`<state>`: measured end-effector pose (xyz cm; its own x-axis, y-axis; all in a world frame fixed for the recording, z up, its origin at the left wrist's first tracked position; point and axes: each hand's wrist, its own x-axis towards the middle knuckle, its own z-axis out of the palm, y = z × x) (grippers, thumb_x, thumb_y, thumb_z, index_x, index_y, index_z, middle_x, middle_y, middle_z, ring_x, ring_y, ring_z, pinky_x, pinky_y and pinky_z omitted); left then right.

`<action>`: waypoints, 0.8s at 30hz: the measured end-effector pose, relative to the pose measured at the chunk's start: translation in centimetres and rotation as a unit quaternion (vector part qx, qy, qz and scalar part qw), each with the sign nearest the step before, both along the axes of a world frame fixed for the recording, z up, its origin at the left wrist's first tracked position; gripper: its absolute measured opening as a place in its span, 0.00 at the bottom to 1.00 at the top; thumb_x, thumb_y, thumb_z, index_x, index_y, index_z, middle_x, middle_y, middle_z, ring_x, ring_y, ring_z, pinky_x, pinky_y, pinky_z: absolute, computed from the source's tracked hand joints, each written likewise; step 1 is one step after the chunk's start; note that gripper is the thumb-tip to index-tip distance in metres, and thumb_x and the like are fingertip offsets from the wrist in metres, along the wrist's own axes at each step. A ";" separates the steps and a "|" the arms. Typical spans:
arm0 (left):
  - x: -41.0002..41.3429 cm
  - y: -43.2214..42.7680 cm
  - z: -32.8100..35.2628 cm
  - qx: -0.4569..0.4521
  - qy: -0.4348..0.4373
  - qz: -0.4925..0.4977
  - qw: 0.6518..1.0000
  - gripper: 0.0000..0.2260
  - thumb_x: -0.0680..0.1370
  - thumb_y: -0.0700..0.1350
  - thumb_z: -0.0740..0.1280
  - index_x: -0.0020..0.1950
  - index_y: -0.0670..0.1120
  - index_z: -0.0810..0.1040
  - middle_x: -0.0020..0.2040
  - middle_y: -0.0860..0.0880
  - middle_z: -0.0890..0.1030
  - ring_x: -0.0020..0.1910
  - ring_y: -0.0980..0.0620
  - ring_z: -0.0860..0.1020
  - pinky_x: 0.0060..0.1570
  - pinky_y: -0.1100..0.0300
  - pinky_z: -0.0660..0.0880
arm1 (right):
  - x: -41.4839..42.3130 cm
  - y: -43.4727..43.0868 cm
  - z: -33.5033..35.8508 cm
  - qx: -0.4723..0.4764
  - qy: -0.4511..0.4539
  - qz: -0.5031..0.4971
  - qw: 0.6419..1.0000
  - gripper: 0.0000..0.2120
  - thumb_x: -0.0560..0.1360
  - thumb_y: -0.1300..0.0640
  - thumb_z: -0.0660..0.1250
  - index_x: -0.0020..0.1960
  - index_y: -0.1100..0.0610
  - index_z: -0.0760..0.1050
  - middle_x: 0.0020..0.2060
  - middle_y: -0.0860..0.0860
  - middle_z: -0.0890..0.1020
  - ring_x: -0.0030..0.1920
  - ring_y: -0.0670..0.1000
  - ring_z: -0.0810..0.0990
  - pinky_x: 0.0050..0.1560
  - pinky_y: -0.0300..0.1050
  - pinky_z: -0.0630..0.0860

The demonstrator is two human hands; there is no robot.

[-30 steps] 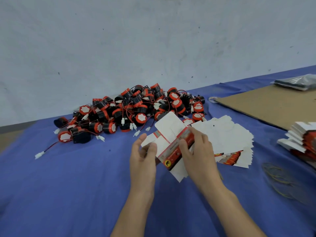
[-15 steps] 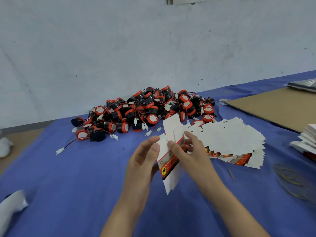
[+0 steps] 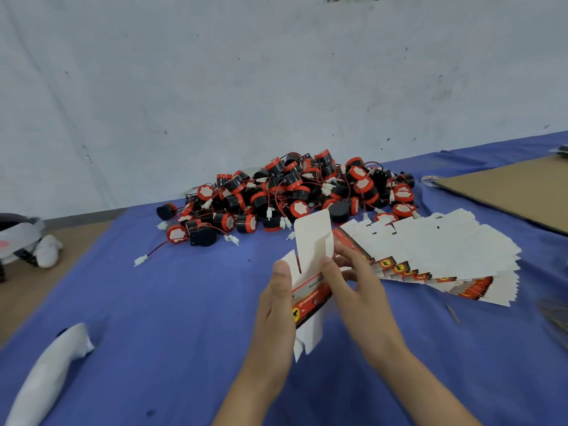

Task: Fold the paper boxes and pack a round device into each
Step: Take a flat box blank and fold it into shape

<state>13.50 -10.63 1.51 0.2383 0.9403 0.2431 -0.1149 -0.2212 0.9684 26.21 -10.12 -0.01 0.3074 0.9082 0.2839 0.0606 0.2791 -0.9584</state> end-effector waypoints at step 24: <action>-0.8 3.4 -0.2 -0.072 -0.076 0.106 0.989 0.22 0.77 0.68 0.54 0.63 0.59 0.75 0.46 0.57 0.86 0.45 0.54 0.85 0.39 0.56 0.81 | 0.9 0.1 1.2 -0.025 0.194 0.077 0.978 0.11 0.82 0.47 0.63 0.60 0.46 0.80 0.51 0.46 0.86 0.52 0.47 0.85 0.44 0.44 0.82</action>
